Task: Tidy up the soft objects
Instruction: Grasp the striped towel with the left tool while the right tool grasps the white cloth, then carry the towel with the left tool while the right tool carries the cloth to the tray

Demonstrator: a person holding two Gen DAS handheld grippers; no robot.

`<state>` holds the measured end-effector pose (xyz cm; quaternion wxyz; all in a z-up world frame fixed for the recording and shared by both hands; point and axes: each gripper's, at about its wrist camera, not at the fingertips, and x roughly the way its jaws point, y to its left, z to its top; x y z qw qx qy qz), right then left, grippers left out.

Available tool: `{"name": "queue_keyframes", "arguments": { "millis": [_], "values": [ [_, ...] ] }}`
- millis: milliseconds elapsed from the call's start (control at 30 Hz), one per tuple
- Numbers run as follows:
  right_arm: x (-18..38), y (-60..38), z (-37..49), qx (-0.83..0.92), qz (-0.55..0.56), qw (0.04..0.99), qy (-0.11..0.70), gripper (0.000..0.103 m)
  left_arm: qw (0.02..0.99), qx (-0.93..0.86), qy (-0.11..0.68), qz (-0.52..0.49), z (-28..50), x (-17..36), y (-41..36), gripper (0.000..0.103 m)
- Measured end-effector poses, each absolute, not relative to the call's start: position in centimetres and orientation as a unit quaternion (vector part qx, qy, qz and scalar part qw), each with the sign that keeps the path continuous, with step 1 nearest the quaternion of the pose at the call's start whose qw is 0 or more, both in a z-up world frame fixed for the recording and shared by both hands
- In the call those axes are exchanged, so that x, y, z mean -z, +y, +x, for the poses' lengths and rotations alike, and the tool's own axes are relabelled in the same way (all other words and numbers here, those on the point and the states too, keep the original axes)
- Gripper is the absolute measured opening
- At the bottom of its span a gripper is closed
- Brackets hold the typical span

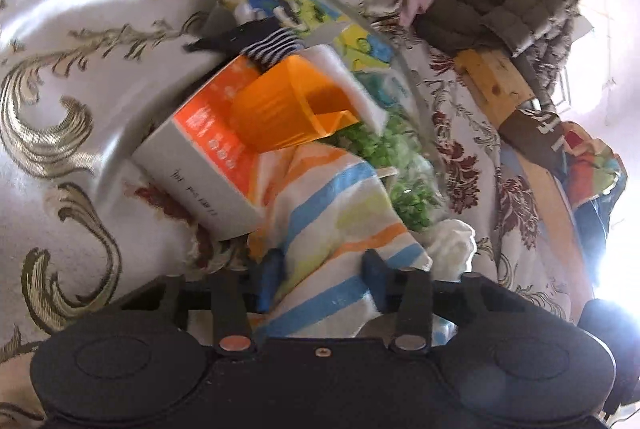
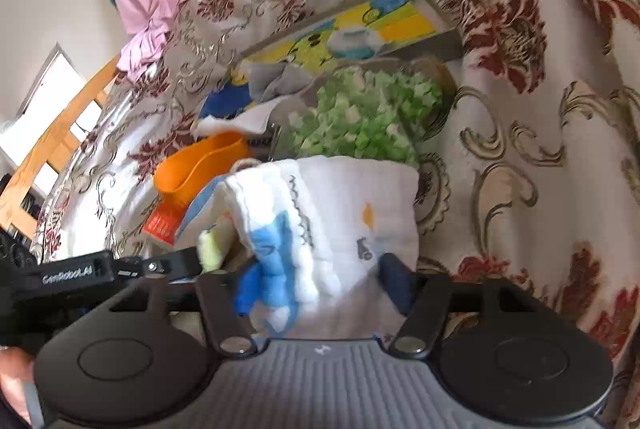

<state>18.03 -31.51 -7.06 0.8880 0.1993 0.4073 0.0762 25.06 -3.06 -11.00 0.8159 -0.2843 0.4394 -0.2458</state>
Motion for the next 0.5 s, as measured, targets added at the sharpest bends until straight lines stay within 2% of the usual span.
{"name": "queue_keyframes", "arguments": {
  "millis": [33, 100, 167, 233, 400, 467, 500],
  "values": [
    [7.0, -31.7, 18.0, -0.073, 0.202, 0.889, 0.404, 0.056, 0.818, 0.248, 0.436, -0.281, 24.9, 10.8, -3.0, 0.035],
    [6.9, -32.0, 17.9, -0.066, 0.207, 0.892, 0.397, 0.043, 0.823, 0.248, 0.428, -0.280, 24.7, 10.3, -3.0, 0.026],
    [6.7, -32.2, 17.7, -0.059, 0.207, 0.896, 0.389, 0.036, 0.827, 0.245, 0.421, -0.281, 24.4, 10.0, -3.0, 0.020],
    [6.5, -32.5, 17.5, -0.051, 0.206, 0.903, 0.375, 0.030, 0.830, 0.244, 0.414, -0.283, 24.3, 9.7, -2.8, 0.019],
    [5.7, -32.8, 16.9, -0.046, 0.202, 0.919, 0.336, 0.026, 0.842, 0.228, 0.401, -0.278, 24.2, 9.1, -2.6, 0.019],
    [5.4, -32.6, 16.7, -0.055, 0.198, 0.924, 0.324, 0.026, 0.842, 0.212, 0.415, -0.272, 24.5, 9.4, -2.8, 0.026],
    [5.2, -32.4, 16.6, -0.061, 0.194, 0.927, 0.316, 0.026, 0.838, 0.211, 0.420, -0.279, 24.6, 9.6, -2.8, 0.033]
  ]
}}
